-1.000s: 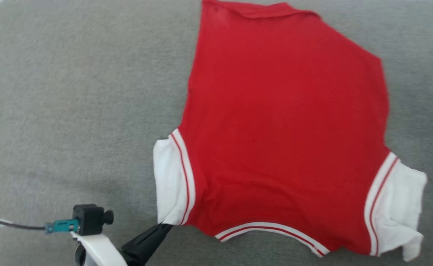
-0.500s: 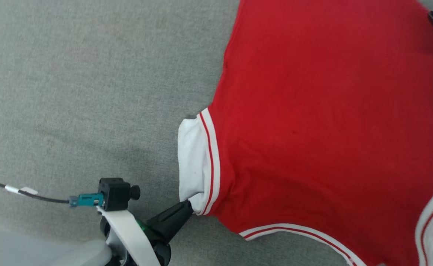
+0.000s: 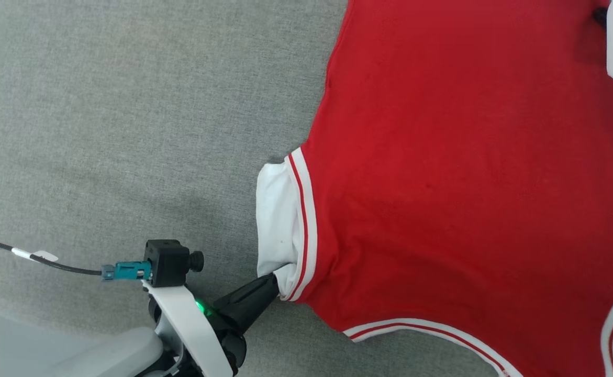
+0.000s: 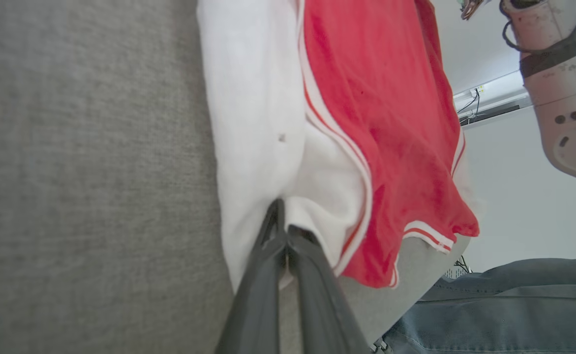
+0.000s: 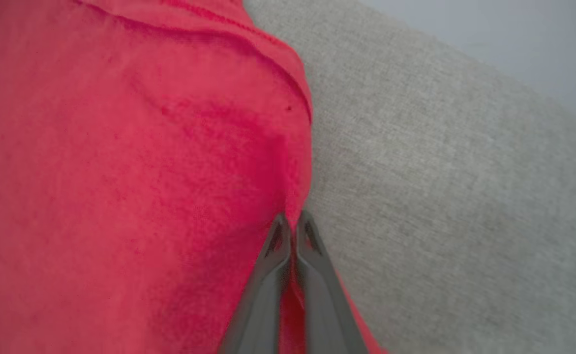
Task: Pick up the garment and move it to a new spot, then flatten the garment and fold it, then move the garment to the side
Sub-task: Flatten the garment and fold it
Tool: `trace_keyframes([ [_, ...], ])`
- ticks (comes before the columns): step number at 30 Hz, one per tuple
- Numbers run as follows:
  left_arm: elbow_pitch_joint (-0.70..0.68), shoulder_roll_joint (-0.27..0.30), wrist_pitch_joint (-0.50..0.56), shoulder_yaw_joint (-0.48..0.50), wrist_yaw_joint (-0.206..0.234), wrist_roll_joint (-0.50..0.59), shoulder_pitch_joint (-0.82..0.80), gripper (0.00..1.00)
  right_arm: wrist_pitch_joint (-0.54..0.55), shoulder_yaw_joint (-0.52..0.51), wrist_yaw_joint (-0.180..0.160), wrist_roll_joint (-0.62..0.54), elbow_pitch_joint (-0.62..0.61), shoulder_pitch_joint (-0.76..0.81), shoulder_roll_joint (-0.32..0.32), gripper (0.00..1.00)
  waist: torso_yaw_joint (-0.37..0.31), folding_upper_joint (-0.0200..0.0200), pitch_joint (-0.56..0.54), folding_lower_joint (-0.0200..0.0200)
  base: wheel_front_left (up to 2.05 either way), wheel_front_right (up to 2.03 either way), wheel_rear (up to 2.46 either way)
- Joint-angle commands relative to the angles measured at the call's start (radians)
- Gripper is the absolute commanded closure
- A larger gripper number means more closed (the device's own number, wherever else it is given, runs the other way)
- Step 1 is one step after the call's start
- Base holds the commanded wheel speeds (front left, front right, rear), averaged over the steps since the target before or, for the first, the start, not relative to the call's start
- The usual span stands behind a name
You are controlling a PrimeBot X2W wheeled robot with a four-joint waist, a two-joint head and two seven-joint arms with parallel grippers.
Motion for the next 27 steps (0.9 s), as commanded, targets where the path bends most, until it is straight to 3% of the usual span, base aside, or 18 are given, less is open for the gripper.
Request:
trace_keyframes([
  [1,0.012,-0.001,-0.004,-0.003,0.003,-0.004,-0.011,1.00,0.001,0.005,-0.001,0.008,0.028,0.017,-0.013,1.00,-0.009,0.0000,-0.012,0.0000,0.00,0.00,0.00],
  [7,0.023,0.017,-0.005,0.019,0.003,-0.020,0.026,1.00,-0.033,0.017,-0.001,0.071,0.006,0.048,-0.035,1.00,-0.050,0.0000,-0.073,0.0000,0.00,0.00,0.00],
  [13,0.032,0.036,-0.006,0.058,0.003,-0.030,0.085,1.00,-0.014,0.048,0.000,0.173,-0.111,0.188,-0.095,1.00,-0.100,0.0000,-0.142,0.0000,0.00,0.00,0.00],
  [21,0.043,0.061,-0.006,0.120,0.003,-0.046,0.170,1.00,0.102,-0.005,0.000,0.347,-0.433,0.581,-0.199,1.00,-0.157,0.0000,-0.223,0.0000,0.00,0.00,0.00],
  [27,0.049,0.071,-0.006,0.168,0.003,-0.040,0.227,1.00,0.194,-0.060,0.000,0.391,-0.671,0.919,-0.180,1.00,-0.192,0.0000,-0.262,0.0000,0.00,0.00,0.00],
])
